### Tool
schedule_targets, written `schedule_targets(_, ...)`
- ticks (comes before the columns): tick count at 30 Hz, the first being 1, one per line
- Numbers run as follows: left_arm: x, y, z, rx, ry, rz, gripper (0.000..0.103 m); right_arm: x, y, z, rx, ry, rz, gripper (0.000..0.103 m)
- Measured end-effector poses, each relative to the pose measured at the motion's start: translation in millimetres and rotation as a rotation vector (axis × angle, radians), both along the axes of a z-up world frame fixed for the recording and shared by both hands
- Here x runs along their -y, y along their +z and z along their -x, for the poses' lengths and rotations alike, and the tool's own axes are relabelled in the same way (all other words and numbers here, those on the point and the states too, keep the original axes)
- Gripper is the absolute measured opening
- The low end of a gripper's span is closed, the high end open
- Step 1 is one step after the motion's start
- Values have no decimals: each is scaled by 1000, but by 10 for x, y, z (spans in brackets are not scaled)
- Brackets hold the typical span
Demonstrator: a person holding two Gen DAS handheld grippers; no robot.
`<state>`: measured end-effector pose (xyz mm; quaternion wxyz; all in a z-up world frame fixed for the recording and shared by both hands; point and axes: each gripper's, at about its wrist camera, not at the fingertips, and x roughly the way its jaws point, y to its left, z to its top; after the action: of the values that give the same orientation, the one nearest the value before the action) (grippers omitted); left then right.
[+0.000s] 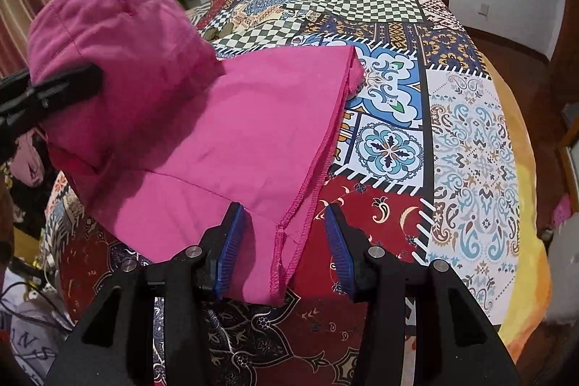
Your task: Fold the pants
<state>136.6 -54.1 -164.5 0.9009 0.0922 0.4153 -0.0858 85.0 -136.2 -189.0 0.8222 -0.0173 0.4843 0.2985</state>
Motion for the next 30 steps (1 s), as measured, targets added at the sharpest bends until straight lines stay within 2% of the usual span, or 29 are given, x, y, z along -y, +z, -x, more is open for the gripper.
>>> schedule_targets(6, 110, -102, -126, -77, -33, 47, 28, 120, 27, -14, 2, -34, -30, 42)
schedule_targets(16, 296, -293, -221, -171, -77, 63, 29, 284, 169, -66, 41, -86, -73, 42)
schedule_targets(20, 304, -324, -246, -194, -79, 82, 33, 319, 167, -89, 41, -100, -76, 42)
schedule_targets(23, 320, -338, -239, -217, -95, 114, 40, 346, 173, -94, 43, -108, -76, 42)
schedule_targets(30, 416, -306, -166, -221, -141, 127, 41, 388, 194, -91, 48, -122, -72, 42)
